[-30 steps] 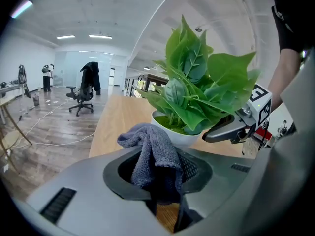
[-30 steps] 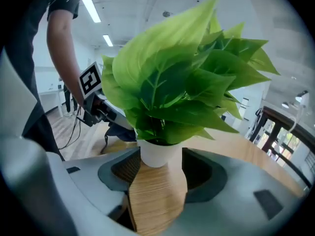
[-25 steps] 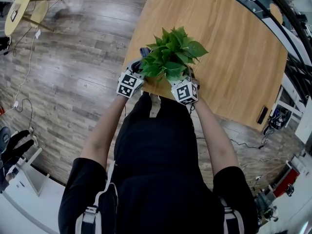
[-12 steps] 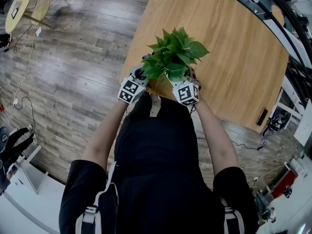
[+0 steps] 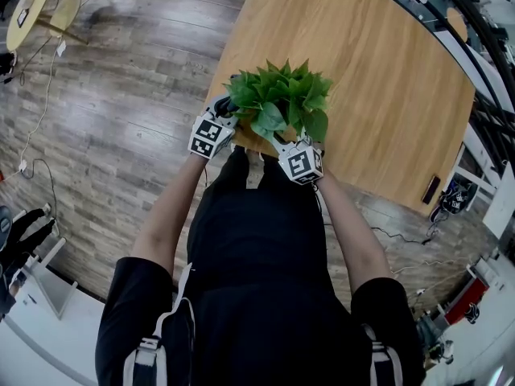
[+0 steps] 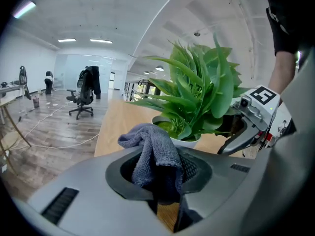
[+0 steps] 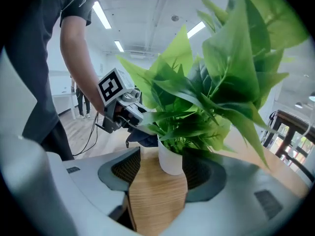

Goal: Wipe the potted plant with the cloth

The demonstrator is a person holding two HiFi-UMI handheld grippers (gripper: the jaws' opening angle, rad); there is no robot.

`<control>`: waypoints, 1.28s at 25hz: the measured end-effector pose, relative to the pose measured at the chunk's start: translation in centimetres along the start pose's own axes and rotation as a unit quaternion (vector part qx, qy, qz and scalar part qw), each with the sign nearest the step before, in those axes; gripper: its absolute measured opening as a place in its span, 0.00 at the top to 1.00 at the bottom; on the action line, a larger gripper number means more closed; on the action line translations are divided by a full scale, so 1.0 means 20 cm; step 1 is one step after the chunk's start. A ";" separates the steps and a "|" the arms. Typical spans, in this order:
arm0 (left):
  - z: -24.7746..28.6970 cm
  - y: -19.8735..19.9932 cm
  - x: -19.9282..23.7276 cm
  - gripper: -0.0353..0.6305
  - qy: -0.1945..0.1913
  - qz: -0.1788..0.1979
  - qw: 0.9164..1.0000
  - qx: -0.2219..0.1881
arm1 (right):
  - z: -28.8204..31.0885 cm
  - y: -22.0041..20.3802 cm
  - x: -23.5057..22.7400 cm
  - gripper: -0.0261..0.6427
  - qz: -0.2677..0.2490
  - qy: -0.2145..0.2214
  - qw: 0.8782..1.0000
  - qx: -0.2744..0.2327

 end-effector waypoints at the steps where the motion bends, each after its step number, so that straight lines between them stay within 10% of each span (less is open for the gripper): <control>1: 0.00 0.01 0.01 0.76 0.002 0.001 1.000 0.000 | 0.00 -0.01 -0.01 0.59 0.008 -0.009 1.000 0.000; 6: 0.04 0.04 0.03 0.76 0.012 0.005 1.000 0.005 | -0.01 -0.01 -0.18 0.59 0.024 -0.056 0.998 -0.001; 15: 0.06 0.08 -0.07 0.76 -0.028 0.044 0.999 0.007 | 0.10 0.05 -0.05 0.59 -0.065 0.010 0.998 0.012; 32: 0.06 0.02 -0.03 0.76 0.019 -0.027 0.999 0.019 | -0.04 -0.14 -0.16 0.59 0.060 -0.045 0.997 0.014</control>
Point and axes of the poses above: the fingertips, and each gripper's own axes: z forward along the fingers, x to its left, y out of its top, the point moved 8 cm from there along -z, backward along the fingers, and after that the axes turned 15 degrees about z, right-handed, at the moved point
